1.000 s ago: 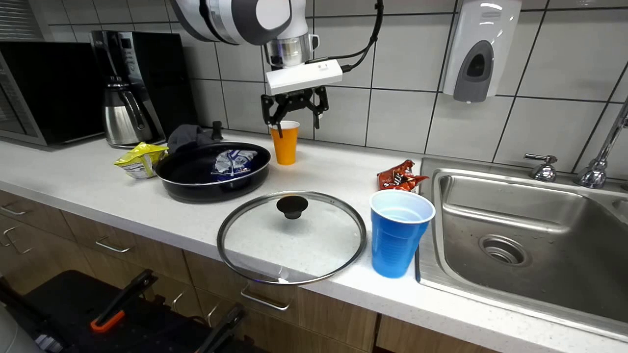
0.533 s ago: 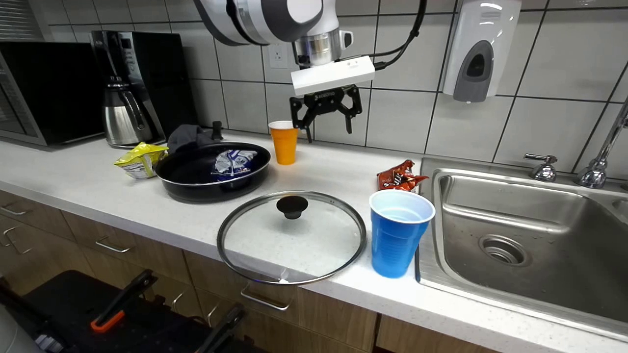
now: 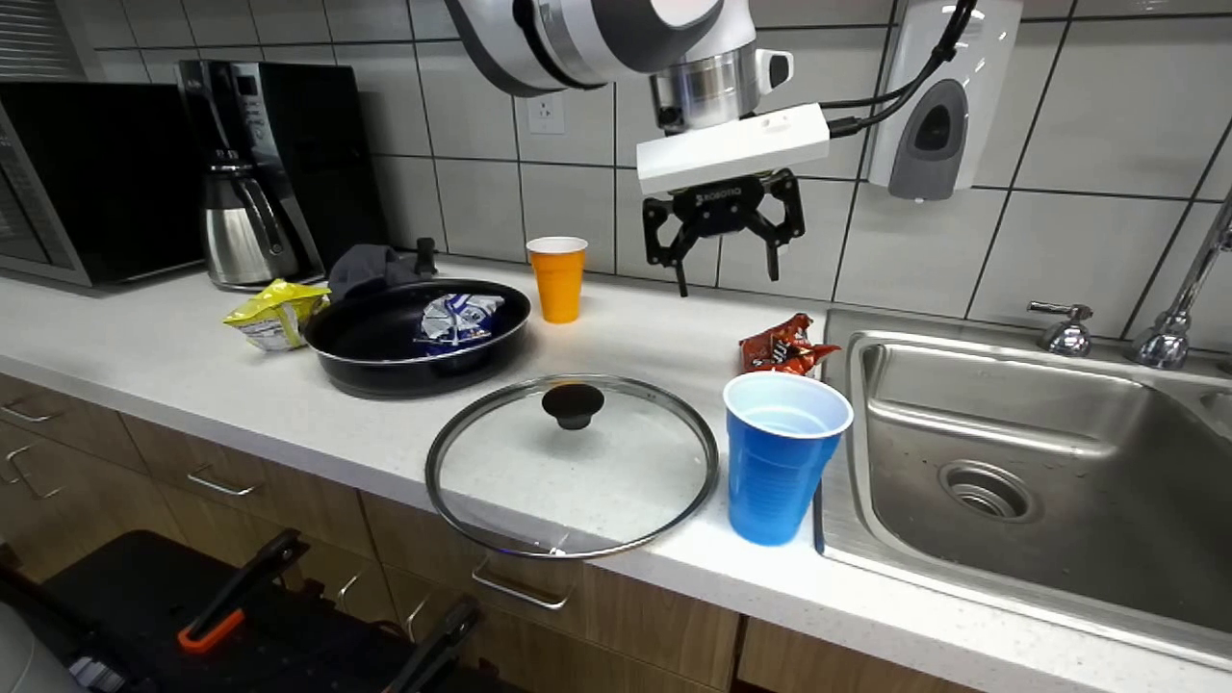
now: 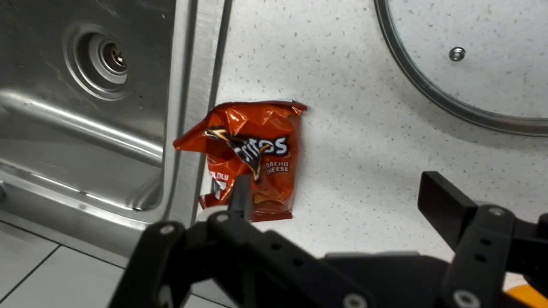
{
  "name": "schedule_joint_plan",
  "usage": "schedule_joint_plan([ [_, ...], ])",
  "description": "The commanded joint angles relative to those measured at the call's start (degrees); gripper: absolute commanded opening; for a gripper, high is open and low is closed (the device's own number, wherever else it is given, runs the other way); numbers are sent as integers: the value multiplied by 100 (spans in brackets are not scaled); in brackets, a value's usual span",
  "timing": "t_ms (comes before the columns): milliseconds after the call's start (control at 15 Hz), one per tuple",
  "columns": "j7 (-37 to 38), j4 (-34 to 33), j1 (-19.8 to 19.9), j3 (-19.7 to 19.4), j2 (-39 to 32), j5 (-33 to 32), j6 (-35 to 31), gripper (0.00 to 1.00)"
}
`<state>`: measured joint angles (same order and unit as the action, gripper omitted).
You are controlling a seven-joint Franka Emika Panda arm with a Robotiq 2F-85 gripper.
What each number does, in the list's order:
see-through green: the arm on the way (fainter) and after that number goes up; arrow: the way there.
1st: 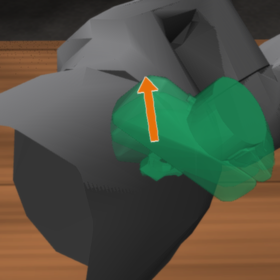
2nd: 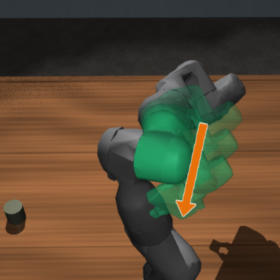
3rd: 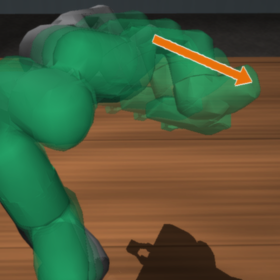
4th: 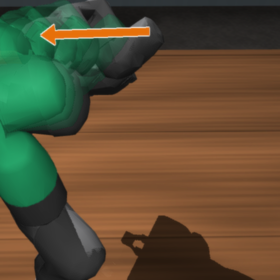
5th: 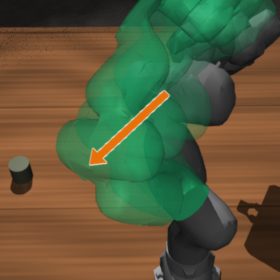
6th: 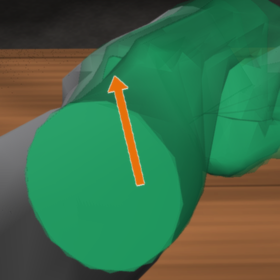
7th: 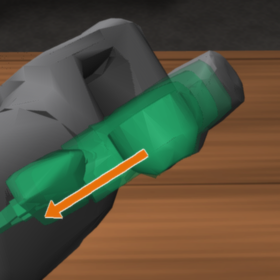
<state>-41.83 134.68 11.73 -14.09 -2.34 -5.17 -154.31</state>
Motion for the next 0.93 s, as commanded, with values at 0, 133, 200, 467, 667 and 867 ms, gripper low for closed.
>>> schedule_joint_plan([
  [0,38,-7,89,61,3,-25,8,100],
  [133,62,-12,93,63,0,-26,8,100],
  [200,69,-13,93,64,-1,-26,8,100],
  [467,80,-14,93,64,-3,-26,8,100],
  [667,65,-194,132,36,-200,-13,-67,100],
  [867,53,-395,178,33,-481,-64,-131,100],
])
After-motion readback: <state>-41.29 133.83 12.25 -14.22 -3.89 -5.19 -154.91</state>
